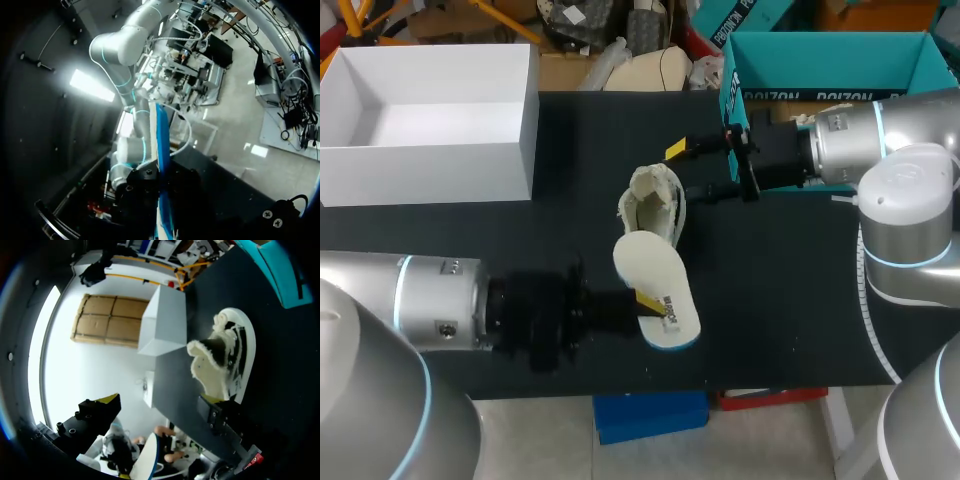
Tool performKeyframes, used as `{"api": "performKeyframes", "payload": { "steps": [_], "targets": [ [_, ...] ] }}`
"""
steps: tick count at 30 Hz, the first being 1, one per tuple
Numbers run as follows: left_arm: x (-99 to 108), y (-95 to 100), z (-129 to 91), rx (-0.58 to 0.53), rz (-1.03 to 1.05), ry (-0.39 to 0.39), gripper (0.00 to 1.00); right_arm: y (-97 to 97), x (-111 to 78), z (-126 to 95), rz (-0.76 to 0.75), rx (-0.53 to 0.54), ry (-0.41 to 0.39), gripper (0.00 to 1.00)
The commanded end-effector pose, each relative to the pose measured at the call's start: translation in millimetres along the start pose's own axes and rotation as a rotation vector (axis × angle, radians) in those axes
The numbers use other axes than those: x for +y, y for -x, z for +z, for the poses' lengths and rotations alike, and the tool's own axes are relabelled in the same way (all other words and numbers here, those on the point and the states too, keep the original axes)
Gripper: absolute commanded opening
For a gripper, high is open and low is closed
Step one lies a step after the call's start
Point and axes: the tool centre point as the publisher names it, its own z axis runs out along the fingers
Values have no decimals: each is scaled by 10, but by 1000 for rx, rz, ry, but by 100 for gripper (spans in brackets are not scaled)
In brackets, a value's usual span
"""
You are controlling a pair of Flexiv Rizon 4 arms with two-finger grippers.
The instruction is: Take the shoe out of the shoebox, open the shoe tongue, remove and reinsert the insole, then place the shoe into the shoebox
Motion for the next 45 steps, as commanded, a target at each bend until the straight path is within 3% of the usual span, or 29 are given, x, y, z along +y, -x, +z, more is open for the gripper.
{"api": "performKeyframes", "payload": {
  "steps": [1,2,4,6,13,18,37,45],
  "targets": [
    [-59,-15,-21,-2,2,24,0,7,-7,14,0,2,4,100],
    [-111,-64,-14,-18,90,-14,0,7,-7,14,0,2,4,100],
    [-97,-186,-7,-49,148,-1,0,7,-7,14,0,2,4,100],
    [-55,-286,-11,-77,192,-39,0,7,-7,14,0,2,4,100],
    [260,-501,5,-84,344,-35,0,7,-7,14,0,2,4,100],
    [558,-545,22,-88,405,-38,0,7,-7,14,0,2,4,100],
    [1623,-237,78,-19,531,-99,0,7,-7,14,0,2,4,100],
    [1867,-74,121,-25,548,-140,0,7,-7,14,0,2,4,100]
  ]
}}
